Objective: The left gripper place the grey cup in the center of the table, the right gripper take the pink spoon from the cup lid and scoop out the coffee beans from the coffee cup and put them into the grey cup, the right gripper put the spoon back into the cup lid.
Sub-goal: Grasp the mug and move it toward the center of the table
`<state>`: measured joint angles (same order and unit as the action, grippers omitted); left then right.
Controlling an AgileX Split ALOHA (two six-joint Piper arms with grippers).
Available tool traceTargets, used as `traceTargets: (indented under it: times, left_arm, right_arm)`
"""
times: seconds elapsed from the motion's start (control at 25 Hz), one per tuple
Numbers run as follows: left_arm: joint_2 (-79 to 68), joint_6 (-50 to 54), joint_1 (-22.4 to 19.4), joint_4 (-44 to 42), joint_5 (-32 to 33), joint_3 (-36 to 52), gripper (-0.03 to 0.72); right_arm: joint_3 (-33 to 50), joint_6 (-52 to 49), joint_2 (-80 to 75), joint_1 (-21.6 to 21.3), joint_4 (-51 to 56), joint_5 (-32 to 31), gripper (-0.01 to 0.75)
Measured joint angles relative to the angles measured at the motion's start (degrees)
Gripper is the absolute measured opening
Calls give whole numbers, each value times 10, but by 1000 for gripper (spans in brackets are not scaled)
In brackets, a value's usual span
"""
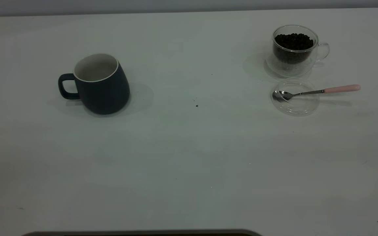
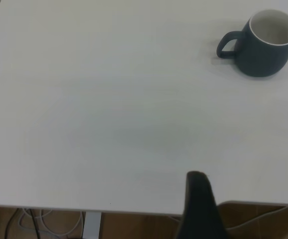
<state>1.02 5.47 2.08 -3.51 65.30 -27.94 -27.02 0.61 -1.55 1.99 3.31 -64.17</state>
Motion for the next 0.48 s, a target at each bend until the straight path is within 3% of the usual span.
traceTargets:
  times: [0.32,0.48]
  left_arm:
    - [-51,1,0,13,14,-10,567]
    - [-169,1,0,13,-48,-19,567]
  right_arm:
    - [0,0,0,0,0,0,557]
    - [0,0,0,0,0,0,557]
